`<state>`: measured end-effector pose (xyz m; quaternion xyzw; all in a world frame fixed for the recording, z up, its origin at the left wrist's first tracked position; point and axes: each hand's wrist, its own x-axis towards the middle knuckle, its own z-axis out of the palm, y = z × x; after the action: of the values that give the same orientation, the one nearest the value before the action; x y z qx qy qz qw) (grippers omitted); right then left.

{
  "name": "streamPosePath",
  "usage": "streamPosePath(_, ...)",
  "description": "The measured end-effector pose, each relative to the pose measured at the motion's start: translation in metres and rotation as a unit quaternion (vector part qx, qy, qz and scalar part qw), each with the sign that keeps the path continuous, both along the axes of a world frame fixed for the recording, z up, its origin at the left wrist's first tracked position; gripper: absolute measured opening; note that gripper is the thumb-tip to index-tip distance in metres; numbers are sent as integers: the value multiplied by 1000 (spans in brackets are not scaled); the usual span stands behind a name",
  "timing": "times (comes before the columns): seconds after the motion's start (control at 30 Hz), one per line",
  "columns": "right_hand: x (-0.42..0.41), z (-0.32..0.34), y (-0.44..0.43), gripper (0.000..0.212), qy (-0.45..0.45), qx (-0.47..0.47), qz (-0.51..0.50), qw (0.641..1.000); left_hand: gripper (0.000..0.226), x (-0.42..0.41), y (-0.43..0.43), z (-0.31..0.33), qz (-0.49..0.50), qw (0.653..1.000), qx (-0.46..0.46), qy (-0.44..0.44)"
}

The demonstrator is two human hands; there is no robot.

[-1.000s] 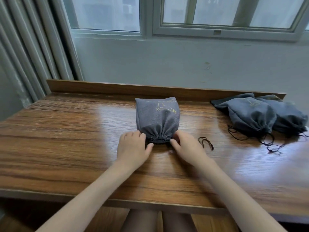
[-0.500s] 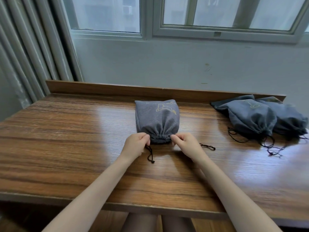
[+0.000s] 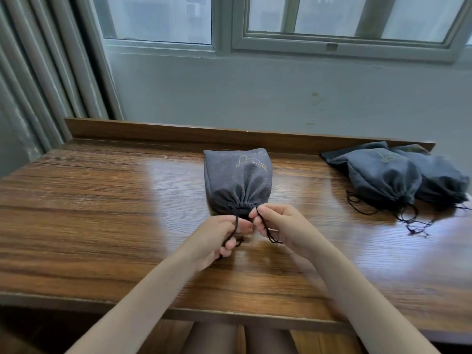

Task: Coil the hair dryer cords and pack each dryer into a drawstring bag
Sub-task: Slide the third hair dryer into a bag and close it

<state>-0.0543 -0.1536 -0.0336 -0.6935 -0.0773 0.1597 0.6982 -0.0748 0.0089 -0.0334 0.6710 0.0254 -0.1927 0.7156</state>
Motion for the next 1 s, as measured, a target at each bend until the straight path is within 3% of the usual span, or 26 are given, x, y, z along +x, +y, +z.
streamPosePath(0.17, 0, 6, 11, 21, -15, 49, -18, 998, 24, -4, -14, 2, -43, 991, -117, 47)
streamPosePath(0.3, 3, 6, 12, 17, -38, 11, -46, 998, 22, -4, -16, 1, -67, 990, -114, 48)
streamPosePath(0.47, 5, 8, 12, 17, 13, 58, 1, 998, 10, -1, -18, -3, -39, 999, -3, 0)
streamPosePath(0.63, 7, 7, 14, 33, 38, 72, 110, 991, 29, 4, -19, -8, -8, 985, 163, -55)
streamPosePath(0.73, 9, 6, 17, 36, -43, -48, 128, 990, 33, 6, -14, -7, 0, 942, 297, -155)
streamPosePath(0.83, 17, 3, 17, 33, -215, -234, 67, 946, 30, 2, -6, -8, 36, 879, 395, -264)
streamPosePath(0.93, 20, 2, 18, 25, -260, -265, 38, 928, 25, 1, -1, -8, 92, 833, 440, -322)
streamPosePath(1.0, 21, 3, 19, 26, -255, -262, 45, 930, 36, 2, 2, -8, 105, 821, 452, -333)
